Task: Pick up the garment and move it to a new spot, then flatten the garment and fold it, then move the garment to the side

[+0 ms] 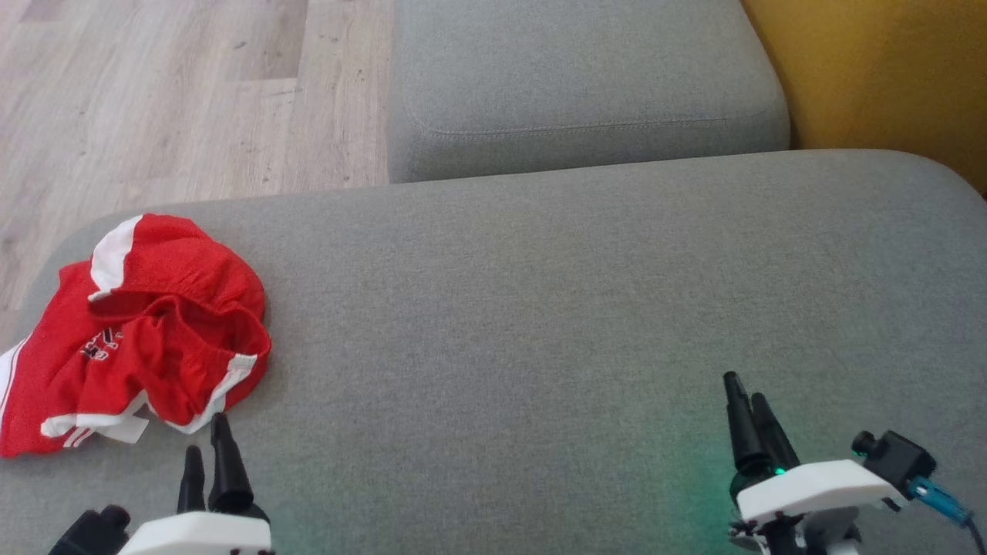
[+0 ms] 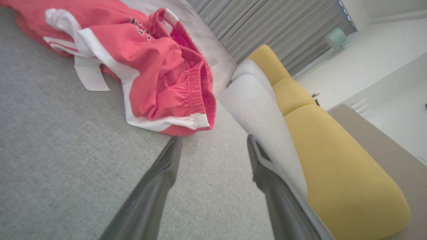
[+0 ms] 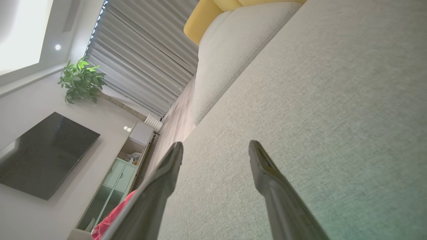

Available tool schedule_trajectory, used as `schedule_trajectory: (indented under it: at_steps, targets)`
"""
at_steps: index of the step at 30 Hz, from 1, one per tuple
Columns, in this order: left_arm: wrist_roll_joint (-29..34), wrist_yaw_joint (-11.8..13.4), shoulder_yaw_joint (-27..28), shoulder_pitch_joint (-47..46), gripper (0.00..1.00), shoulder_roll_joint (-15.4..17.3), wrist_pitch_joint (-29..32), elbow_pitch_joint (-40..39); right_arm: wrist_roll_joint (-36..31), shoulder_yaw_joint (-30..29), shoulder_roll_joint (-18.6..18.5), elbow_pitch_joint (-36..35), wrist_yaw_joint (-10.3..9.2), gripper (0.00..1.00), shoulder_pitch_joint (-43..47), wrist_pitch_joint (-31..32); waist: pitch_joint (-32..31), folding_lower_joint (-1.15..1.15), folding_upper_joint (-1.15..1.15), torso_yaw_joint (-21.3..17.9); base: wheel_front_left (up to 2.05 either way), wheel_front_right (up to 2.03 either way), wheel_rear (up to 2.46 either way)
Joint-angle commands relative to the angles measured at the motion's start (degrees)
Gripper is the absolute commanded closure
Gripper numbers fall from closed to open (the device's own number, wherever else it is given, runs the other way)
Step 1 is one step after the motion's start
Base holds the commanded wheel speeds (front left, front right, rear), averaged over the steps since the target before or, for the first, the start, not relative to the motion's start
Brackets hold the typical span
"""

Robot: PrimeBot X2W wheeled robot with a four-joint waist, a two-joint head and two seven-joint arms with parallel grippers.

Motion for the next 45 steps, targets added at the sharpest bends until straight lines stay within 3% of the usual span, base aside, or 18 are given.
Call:
schedule_trajectory:
  at_steps: [1, 19, 45]
  targets:
    - [2.2, 0.5, 0.6, -1.0, 0.0, 0.5, -0.9, -2.3, -2.3, 1.5, -0.3, -2.2, -0.02, 0.0, -3.6, -0.9, -0.1, 0.0, 0.0, 0.0, 0.0, 0.0, 0.0]
    - [16.1, 1.1, 0.1, -0.1, 0.0, 0.5, -4.1, -2.9, -15.7, 6.2, -0.4, -1.6, -0.03, 0.0, -4.2, -4.1, -1.6, 0.0, 0.0, 0.3, 0.0, 0.0, 0.0]
    - [35.4, 2.0, -0.8, 1.3, 0.0, 0.6, -8.4, -3.1, -32.5, 7.5, -0.5, 0.0, -0.04, 0.0, -3.9, -8.3, -3.8, 0.0, 0.0, -0.1, 0.0, 0.0, 0.0]
